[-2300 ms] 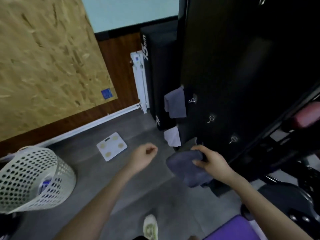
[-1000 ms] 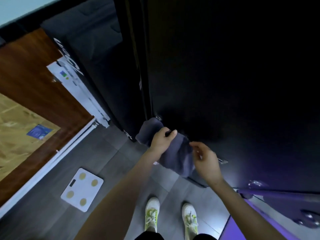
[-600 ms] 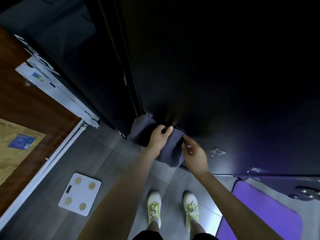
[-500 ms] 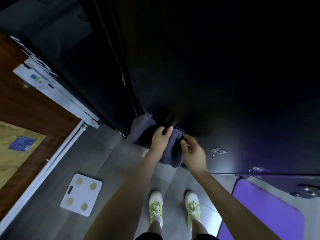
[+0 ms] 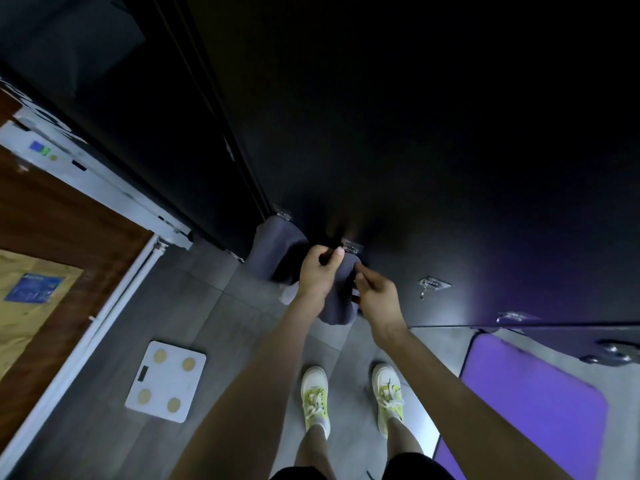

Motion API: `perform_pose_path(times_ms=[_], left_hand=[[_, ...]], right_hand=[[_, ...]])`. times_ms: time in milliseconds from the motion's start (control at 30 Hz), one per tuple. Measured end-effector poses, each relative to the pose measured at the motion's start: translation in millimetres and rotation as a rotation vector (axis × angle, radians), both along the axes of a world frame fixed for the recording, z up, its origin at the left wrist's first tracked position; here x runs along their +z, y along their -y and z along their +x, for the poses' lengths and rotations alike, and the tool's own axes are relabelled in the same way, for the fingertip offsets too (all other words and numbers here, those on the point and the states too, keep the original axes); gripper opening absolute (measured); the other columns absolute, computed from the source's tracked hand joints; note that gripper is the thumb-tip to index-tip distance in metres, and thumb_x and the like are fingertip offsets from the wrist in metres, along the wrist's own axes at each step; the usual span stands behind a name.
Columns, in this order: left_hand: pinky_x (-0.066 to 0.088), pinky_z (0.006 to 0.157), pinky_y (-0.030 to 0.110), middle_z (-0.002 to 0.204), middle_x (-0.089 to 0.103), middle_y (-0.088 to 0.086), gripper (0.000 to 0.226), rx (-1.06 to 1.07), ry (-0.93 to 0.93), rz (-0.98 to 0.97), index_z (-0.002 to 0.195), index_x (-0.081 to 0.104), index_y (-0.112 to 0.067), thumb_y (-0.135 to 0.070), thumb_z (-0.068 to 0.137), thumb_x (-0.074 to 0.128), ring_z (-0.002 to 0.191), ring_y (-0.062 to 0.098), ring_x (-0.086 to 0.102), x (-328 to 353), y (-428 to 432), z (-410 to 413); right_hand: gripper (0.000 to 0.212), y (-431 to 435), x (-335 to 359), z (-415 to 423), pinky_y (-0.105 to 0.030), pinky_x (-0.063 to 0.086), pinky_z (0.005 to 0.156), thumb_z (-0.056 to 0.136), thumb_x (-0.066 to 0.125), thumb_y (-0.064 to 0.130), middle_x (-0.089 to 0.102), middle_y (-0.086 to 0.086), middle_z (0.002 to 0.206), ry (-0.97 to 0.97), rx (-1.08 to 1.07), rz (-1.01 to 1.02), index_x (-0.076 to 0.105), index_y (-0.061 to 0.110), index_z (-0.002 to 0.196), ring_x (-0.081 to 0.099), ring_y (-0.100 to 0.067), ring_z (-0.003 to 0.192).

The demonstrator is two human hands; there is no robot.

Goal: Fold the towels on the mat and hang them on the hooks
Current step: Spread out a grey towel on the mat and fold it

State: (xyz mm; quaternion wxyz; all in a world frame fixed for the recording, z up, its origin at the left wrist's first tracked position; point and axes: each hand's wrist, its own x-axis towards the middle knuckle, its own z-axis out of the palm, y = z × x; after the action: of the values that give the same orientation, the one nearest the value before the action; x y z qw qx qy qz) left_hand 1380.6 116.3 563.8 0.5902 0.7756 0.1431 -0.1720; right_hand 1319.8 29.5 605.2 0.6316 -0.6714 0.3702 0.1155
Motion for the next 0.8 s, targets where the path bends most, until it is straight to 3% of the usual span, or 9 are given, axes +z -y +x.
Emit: perform_pose_path(times_ms=[67,133,233,300,400,533,633,700,800], left_hand=[[0.038,0.067,0.018,0.072,0.056,-0.007,0.017,0.023,0.010,-0.017,0.082,0.055,-0.010,-0.024,0.090,0.059,0.070,0.005,0.052,-1.0,1.1,-0.4],[0.040,0.069,0.018,0.074,0.057,-0.007,0.014,0.057,0.028,-0.021,0.084,0.055,-0.011,-0.023,0.089,0.061,0.071,0.004,0.053,-0.2,2.1,-1.6],[0.043,0.072,0.017,0.081,0.059,-0.004,0.016,0.105,0.051,0.034,0.083,0.054,-0.015,-0.025,0.084,0.067,0.076,0.005,0.056,0.9,1.7,-1.7],[0.047,0.076,0.023,0.092,0.062,0.006,0.029,0.143,0.066,0.130,0.088,0.056,-0.010,-0.033,0.079,0.070,0.085,0.016,0.059,-2.6,1.5,-1.6],[0.042,0.076,0.023,0.097,0.061,0.011,0.033,0.113,0.111,0.262,0.090,0.059,-0.007,-0.037,0.079,0.069,0.089,0.019,0.058,-0.7,-1.1,-6.1],[0.047,0.080,0.026,0.097,0.068,0.005,0.030,0.020,0.323,0.242,0.093,0.069,-0.010,-0.036,0.086,0.055,0.092,0.016,0.062,5.6,-9.7,-24.4],[0.049,0.089,0.034,0.114,0.067,0.007,0.044,-0.116,0.473,0.328,0.111,0.067,-0.009,-0.039,0.089,0.043,0.103,0.020,0.062,-7.2,-17.7,-39.4],[0.043,0.099,0.038,0.128,0.058,0.007,0.053,-0.213,0.387,0.348,0.124,0.060,-0.014,-0.045,0.088,0.035,0.117,0.024,0.054,-8.3,-17.5,-40.7],[0.040,0.104,0.039,0.132,0.056,0.001,0.056,-0.210,0.257,0.280,0.127,0.057,-0.019,-0.051,0.088,0.033,0.123,0.020,0.049,-6.4,-13.9,-34.2]], right_hand=[[0.032,1.9,3.3,1.1,-0.035,0.048,0.088,0.098,0.043,0.007,0.063,-0.021,0.116,0.000,-0.019,0.018,0.057,0.006,0.127,0.062,-0.031,0.103],[0.032,2.4,6.3,2.6,-0.039,0.050,0.091,0.098,0.042,0.003,0.061,-0.024,0.118,0.006,-0.044,0.056,0.055,0.003,0.127,0.060,-0.034,0.104],[0.033,1.9,9.0,2.5,-0.034,0.050,0.088,0.097,0.042,0.000,0.062,-0.012,0.111,0.014,-0.063,0.116,0.053,0.001,0.128,0.062,-0.011,0.083],[0.033,2.3,9.9,1.1,-0.031,0.049,0.086,0.097,0.041,-0.002,0.059,-0.011,0.110,0.024,-0.086,0.157,0.052,0.000,0.128,0.058,-0.007,0.077],[0.035,3.5,10.8,-0.9,-0.030,0.049,0.086,0.096,0.040,-0.005,0.059,-0.011,0.114,0.018,-0.102,0.193,0.051,0.000,0.129,0.058,-0.013,0.083],[0.035,4.8,10.2,-1.1,-0.026,0.054,0.078,0.096,0.041,-0.005,0.058,-0.016,0.123,0.023,-0.126,0.254,0.052,0.000,0.128,0.059,-0.019,0.093],[0.035,4.3,7.6,-2.7,-0.028,0.054,0.082,0.096,0.042,-0.004,0.059,-0.014,0.122,0.035,-0.133,0.288,0.051,0.000,0.130,0.061,-0.016,0.093],[0.036,2.7,4.8,-3.0,-0.027,0.054,0.082,0.096,0.043,-0.003,0.060,-0.013,0.120,0.043,-0.136,0.307,0.050,0.001,0.130,0.062,-0.014,0.091],[0.036,1.5,1.4,-0.8,-0.024,0.054,0.080,0.096,0.043,-0.003,0.062,-0.012,0.116,0.052,-0.134,0.298,0.050,0.003,0.131,0.063,-0.012,0.090]])
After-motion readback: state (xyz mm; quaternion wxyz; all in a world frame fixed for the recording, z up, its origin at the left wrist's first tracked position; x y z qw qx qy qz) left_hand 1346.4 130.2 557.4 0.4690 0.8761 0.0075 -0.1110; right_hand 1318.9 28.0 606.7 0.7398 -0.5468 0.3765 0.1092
